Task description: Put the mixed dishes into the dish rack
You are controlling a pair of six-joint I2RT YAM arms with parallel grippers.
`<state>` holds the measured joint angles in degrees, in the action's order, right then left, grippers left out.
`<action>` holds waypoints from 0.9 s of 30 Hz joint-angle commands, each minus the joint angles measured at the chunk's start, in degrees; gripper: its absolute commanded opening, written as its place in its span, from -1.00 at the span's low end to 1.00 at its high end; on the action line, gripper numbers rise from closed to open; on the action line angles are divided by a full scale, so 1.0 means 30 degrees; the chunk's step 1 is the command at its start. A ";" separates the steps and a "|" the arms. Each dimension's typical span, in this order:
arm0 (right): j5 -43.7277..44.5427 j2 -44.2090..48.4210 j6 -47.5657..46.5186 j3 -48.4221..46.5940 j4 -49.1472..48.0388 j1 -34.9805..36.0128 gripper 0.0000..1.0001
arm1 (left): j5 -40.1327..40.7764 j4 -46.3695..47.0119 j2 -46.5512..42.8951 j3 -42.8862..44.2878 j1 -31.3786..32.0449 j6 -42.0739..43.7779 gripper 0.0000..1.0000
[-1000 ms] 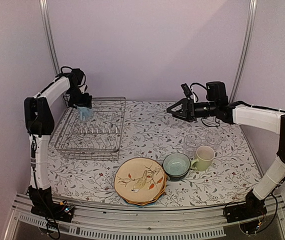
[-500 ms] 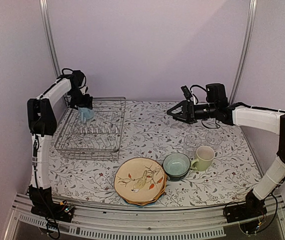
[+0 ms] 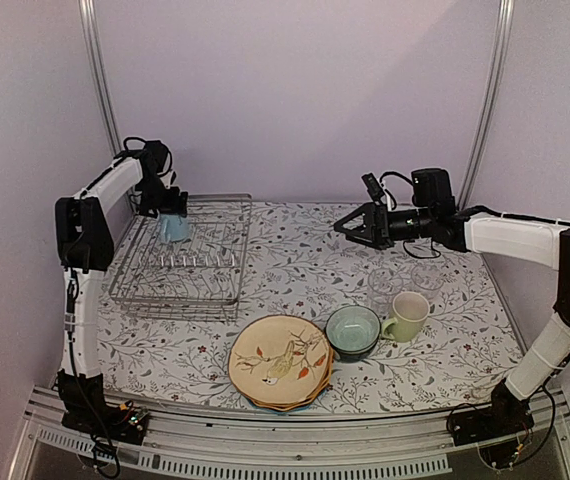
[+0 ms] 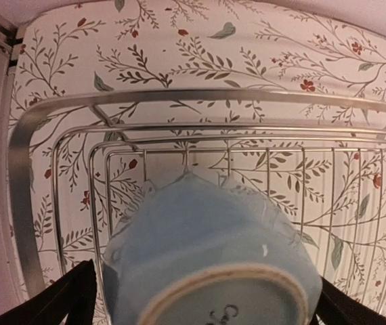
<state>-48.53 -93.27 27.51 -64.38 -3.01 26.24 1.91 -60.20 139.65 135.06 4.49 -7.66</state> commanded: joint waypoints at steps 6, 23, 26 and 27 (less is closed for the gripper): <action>0.1056 0.0708 -0.0601 0.0164 0.1429 0.0043 0.94 | 0.0063 0.1089 -0.0444 -0.0501 -0.0157 0.0119 0.99; 1.7867 0.7591 -0.2664 0.1229 1.4599 -0.0167 0.92 | 0.2619 1.0530 -1.5969 -1.6171 0.3571 -0.2131 0.99; 1.8159 0.7264 -0.2789 0.1618 1.4636 -0.1492 0.88 | 0.3006 1.1235 -1.7670 -1.8203 0.4636 -0.2455 0.99; 1.7850 0.7137 -0.2966 0.1793 1.4472 -0.2072 0.88 | 0.2971 1.1358 -1.8083 -1.8722 0.4979 -0.2522 0.99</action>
<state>-1.63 -70.22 20.05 -61.43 35.20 24.73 8.84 -29.98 87.26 85.76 16.60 -12.88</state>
